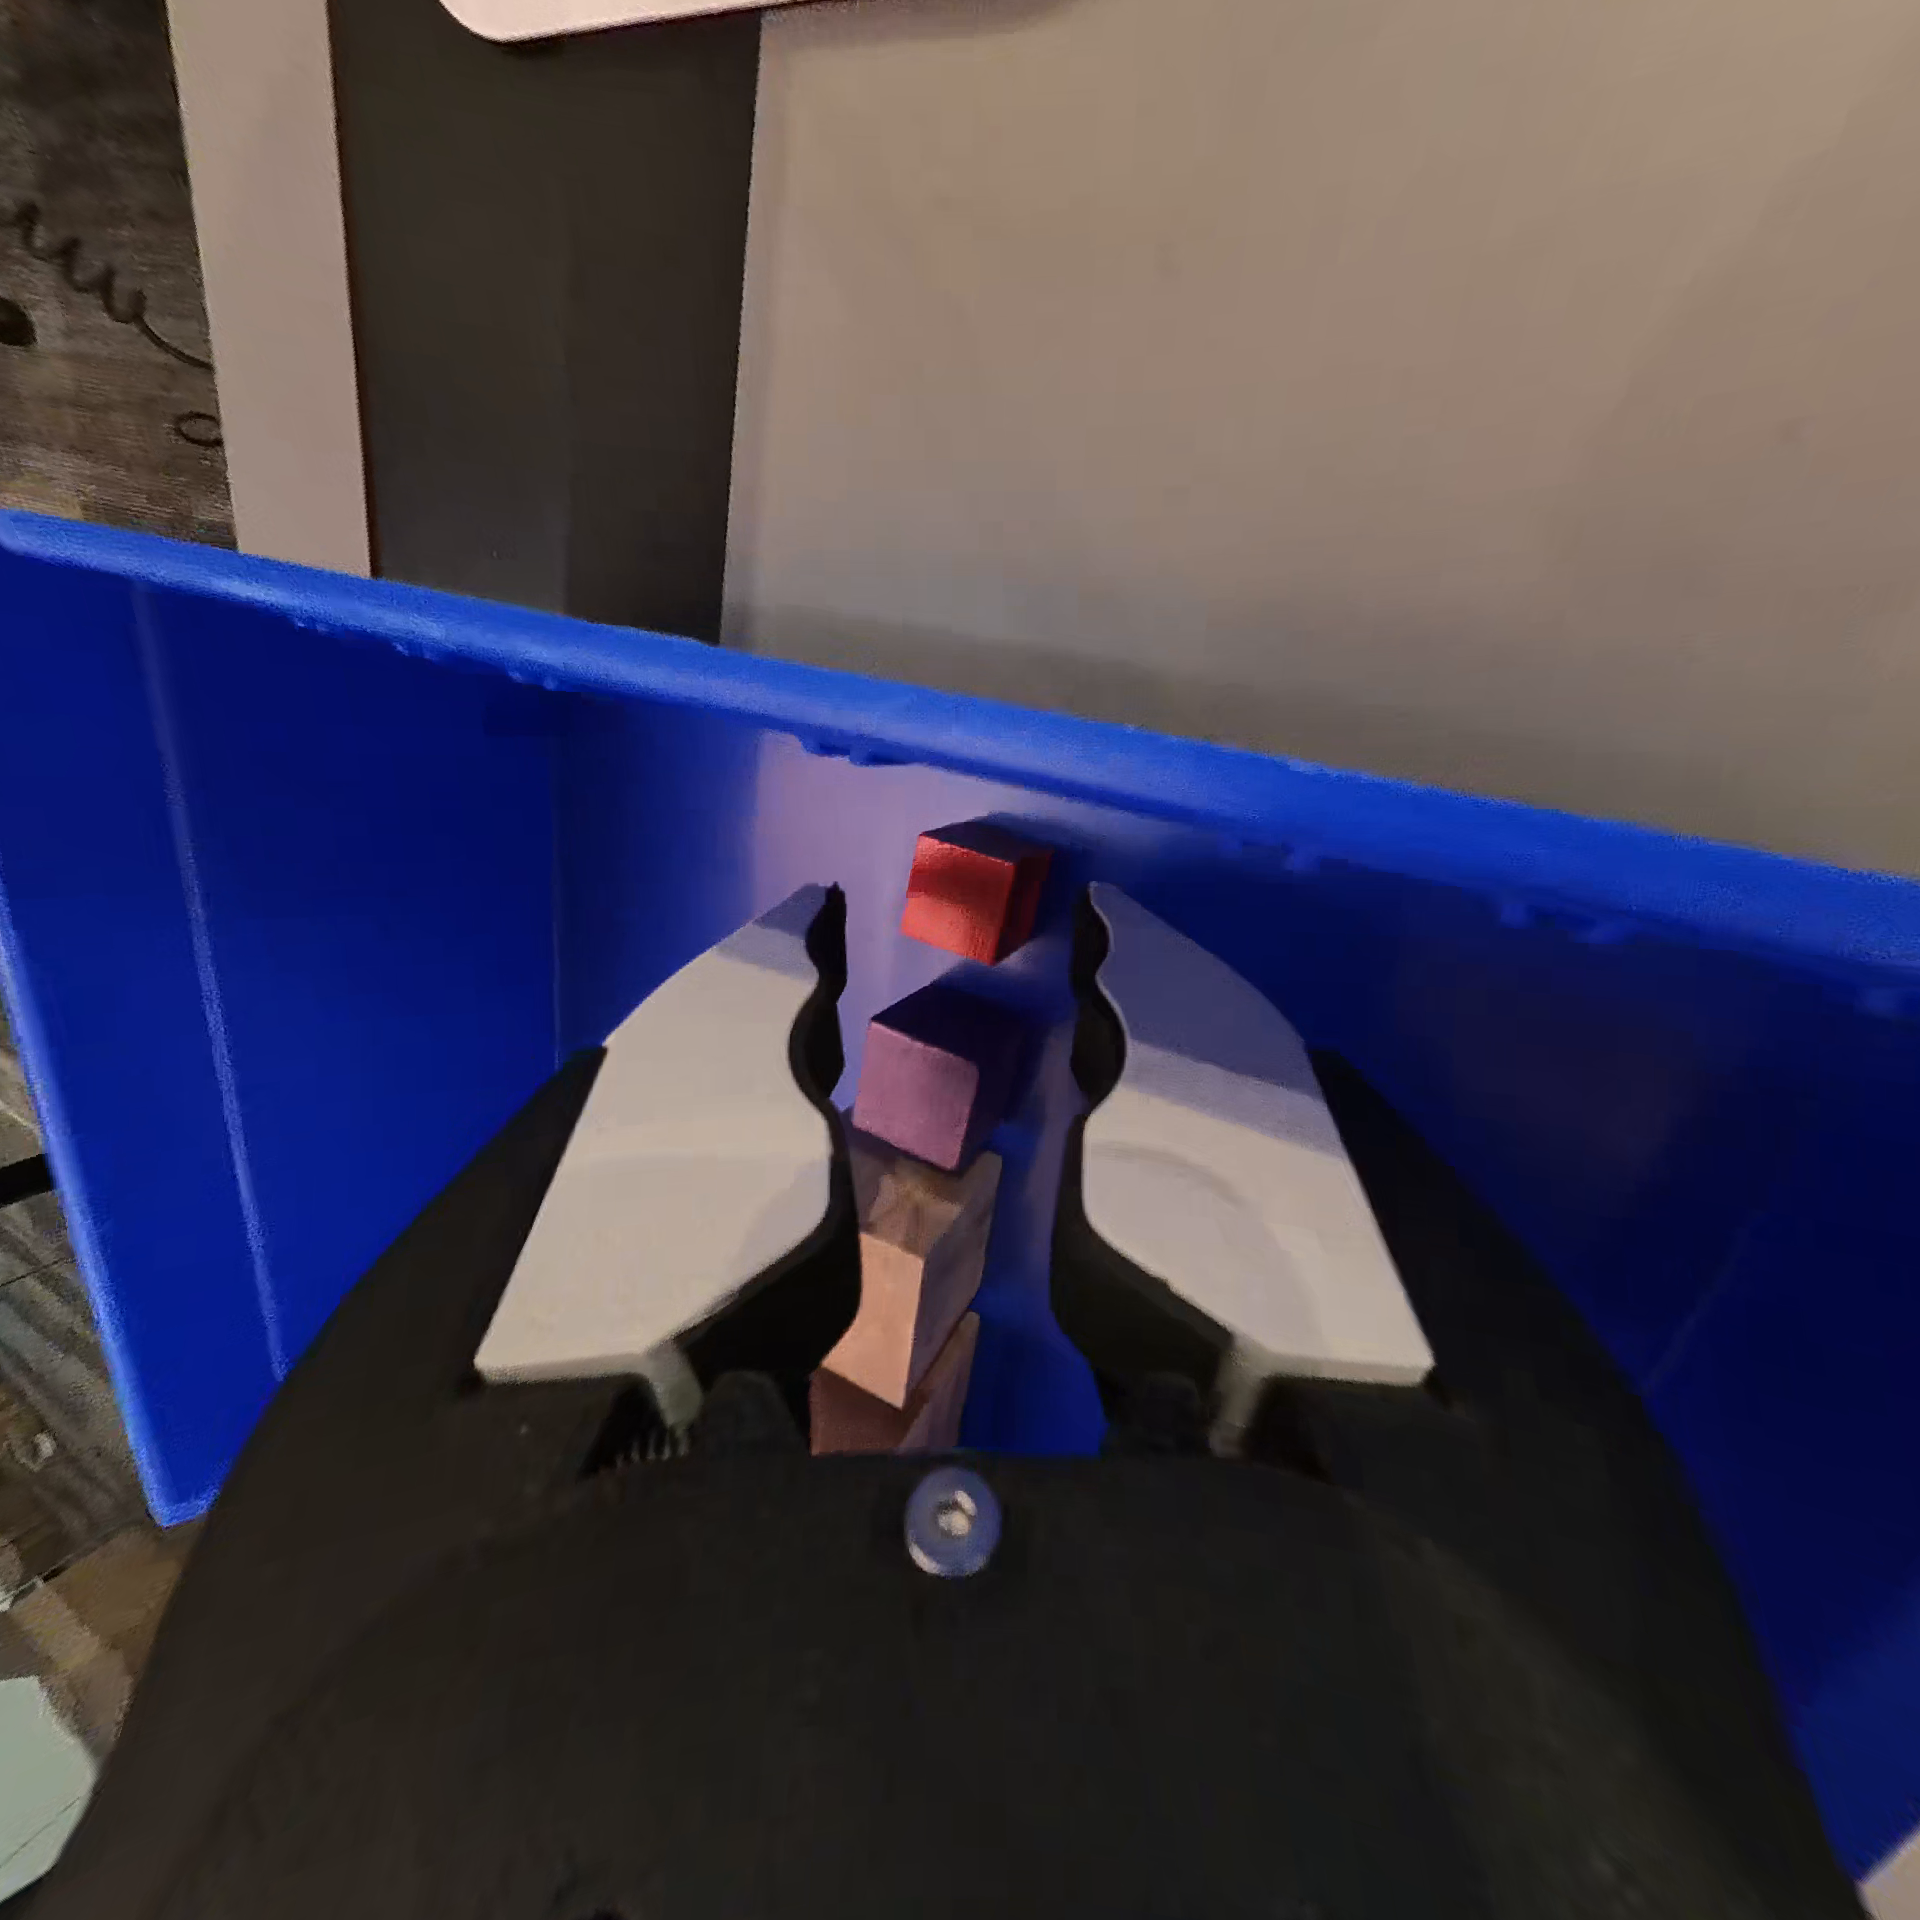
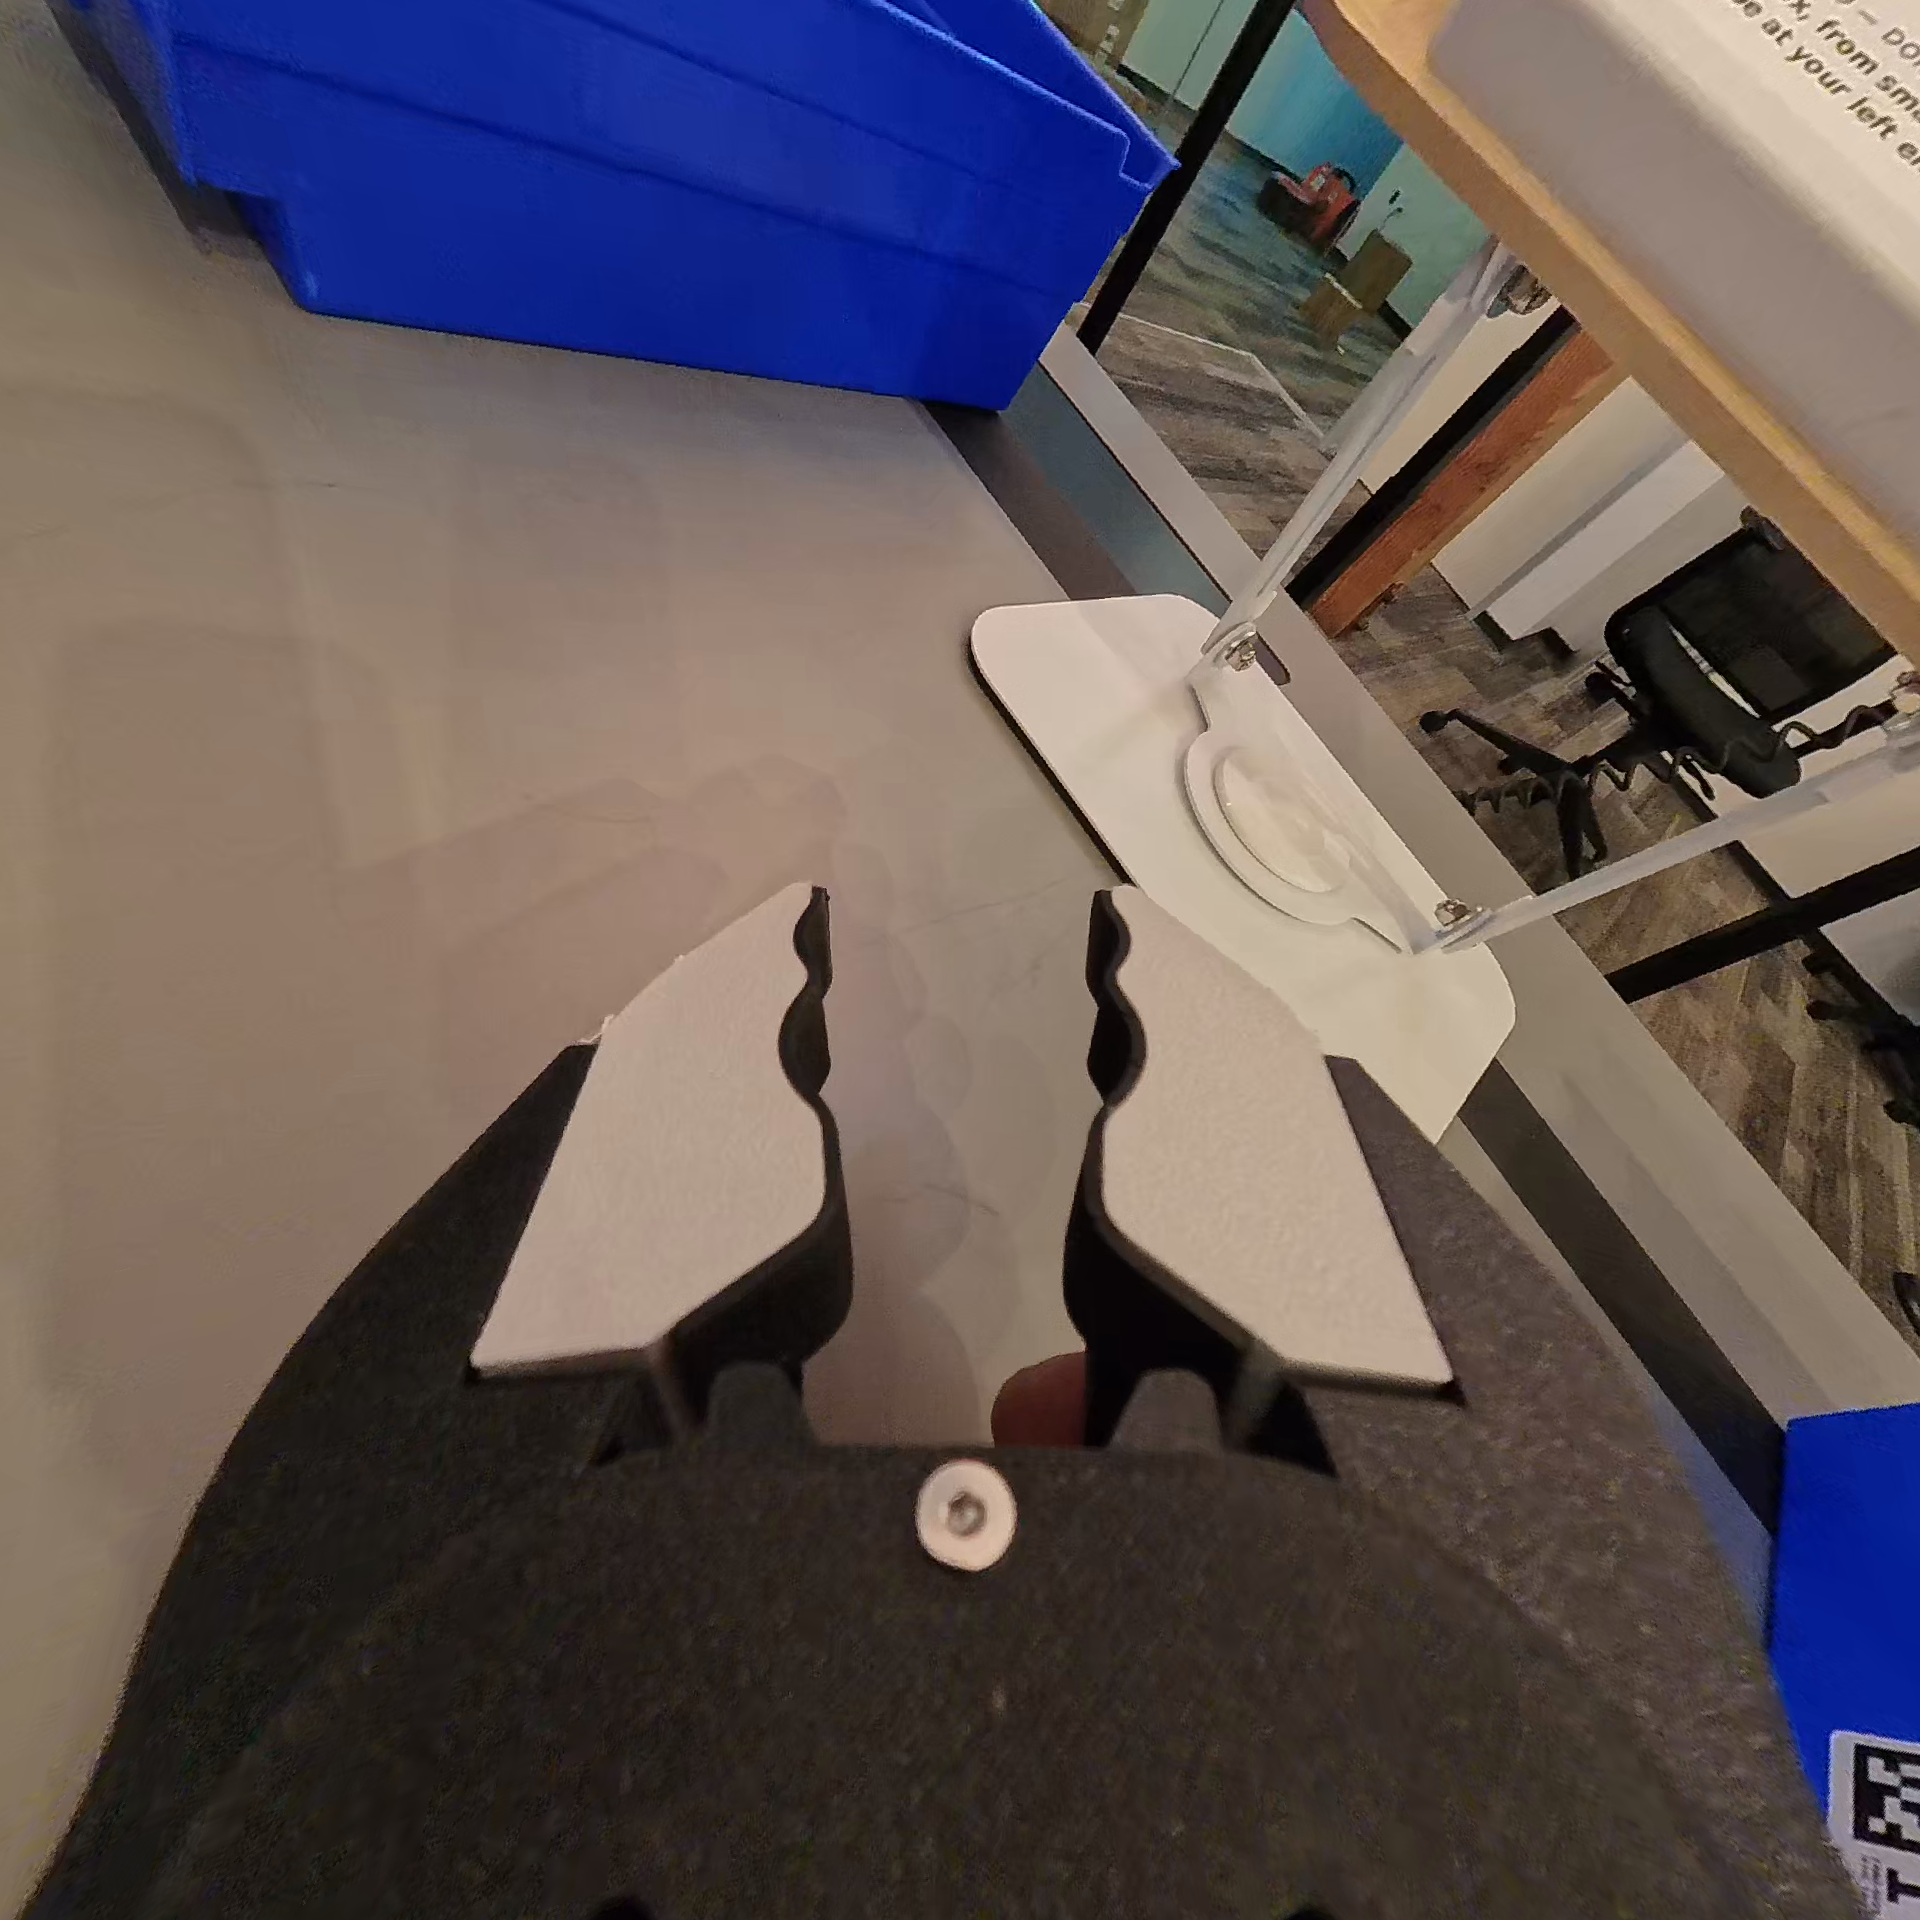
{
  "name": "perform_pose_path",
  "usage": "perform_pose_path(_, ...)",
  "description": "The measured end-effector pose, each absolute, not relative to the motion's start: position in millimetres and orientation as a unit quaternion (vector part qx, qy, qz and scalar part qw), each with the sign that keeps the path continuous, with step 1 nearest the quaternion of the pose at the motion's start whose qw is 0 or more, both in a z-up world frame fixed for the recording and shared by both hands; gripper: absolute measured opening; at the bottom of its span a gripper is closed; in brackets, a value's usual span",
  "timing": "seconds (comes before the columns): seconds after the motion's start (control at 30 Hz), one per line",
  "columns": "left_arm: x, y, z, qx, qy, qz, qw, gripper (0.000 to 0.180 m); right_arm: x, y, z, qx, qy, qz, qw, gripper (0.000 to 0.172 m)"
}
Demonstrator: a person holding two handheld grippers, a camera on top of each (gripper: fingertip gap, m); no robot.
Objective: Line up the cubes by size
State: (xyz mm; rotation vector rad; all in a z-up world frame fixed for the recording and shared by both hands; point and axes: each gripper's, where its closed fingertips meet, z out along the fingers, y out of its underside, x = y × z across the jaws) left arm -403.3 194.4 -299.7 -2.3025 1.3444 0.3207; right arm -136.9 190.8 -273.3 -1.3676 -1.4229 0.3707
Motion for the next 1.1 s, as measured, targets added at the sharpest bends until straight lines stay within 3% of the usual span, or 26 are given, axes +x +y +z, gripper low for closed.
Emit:
perform_pose_path(0.73, -406.1, 199.0, -313.8, -0.846, 0.475, 0.098, 0.223, 0.025, -136.9, 190.5, -274.0, -0.572, -0.601, 0.152, 0.537, 0.047)
perform_pose_path(1.1, -404.6, 195.1, -249.0, -0.823, 0.459, 0.118, 0.313, 0.021, -136.8, 190.7, -273.7, -0.571, -0.6, 0.151, 0.54, 0.047)
